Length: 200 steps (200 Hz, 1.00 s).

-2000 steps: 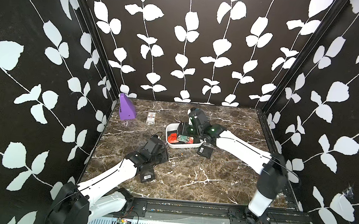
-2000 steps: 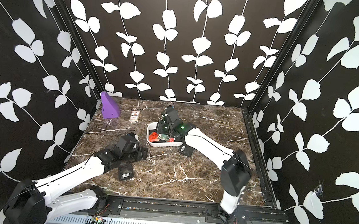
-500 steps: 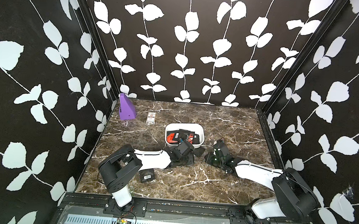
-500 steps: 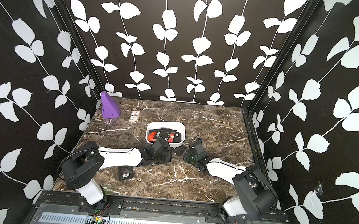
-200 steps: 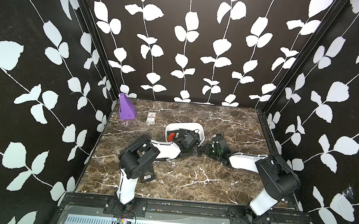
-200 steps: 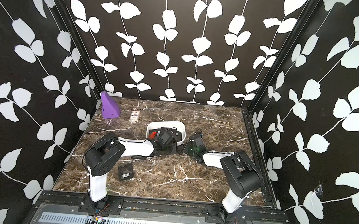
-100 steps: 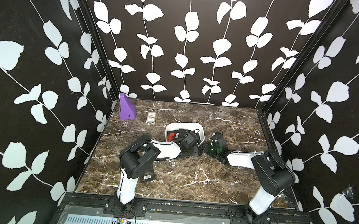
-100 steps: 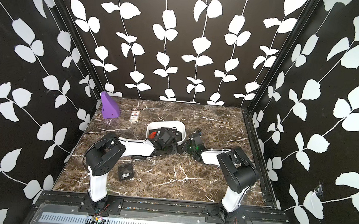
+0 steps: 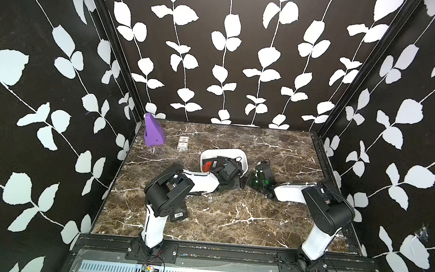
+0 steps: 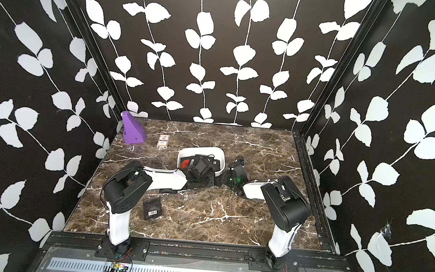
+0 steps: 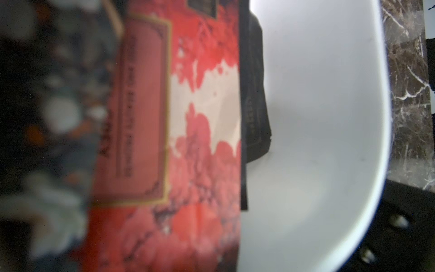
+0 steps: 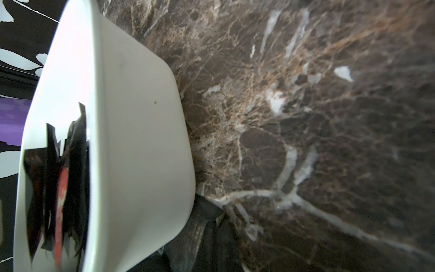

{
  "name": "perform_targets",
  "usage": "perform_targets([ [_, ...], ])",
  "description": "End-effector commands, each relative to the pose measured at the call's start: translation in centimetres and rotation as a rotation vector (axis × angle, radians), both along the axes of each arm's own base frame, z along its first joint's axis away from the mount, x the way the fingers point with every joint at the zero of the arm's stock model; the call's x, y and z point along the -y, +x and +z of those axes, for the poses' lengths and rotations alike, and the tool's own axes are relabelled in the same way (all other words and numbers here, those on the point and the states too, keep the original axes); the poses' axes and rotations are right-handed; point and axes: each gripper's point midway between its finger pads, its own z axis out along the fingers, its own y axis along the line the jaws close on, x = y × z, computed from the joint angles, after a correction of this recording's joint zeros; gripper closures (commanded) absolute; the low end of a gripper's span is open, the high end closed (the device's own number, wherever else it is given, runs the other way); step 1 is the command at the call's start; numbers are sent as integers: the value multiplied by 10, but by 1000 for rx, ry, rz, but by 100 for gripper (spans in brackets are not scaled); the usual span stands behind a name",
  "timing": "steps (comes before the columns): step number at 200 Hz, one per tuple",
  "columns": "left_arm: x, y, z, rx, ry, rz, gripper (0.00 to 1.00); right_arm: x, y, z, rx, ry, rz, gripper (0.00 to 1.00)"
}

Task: Put the tea bags into the storage box
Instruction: Pick up the tea bag from the center of the board.

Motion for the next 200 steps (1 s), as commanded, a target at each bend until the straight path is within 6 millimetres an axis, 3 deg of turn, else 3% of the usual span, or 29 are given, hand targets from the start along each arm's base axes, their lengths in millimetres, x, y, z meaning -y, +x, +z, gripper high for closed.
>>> perform_targets([
  [1,-1,-12,2,-32,7,-26,100,19,-35,-29,-140,-107,15,100],
  [39,8,-25,37,-36,-107,-60,100,39,-59,-16,-147,-146,-9,100],
  [70,0,-38,74,-12,-153,-73,94,57,-76,16,-102,-151,-32,100],
  [86,-10,-43,93,19,-151,-73,90,60,-81,42,-55,-126,-32,100],
  [113,-44,-51,108,75,-56,-56,89,56,-82,104,56,-91,-8,100],
  [147,-104,-54,108,95,54,37,87,38,-73,169,159,-42,44,100],
  [176,-154,-52,107,101,90,126,85,4,-57,195,200,1,98,100],
  [200,-193,-52,105,88,140,198,83,-26,-34,202,216,4,135,100],
])
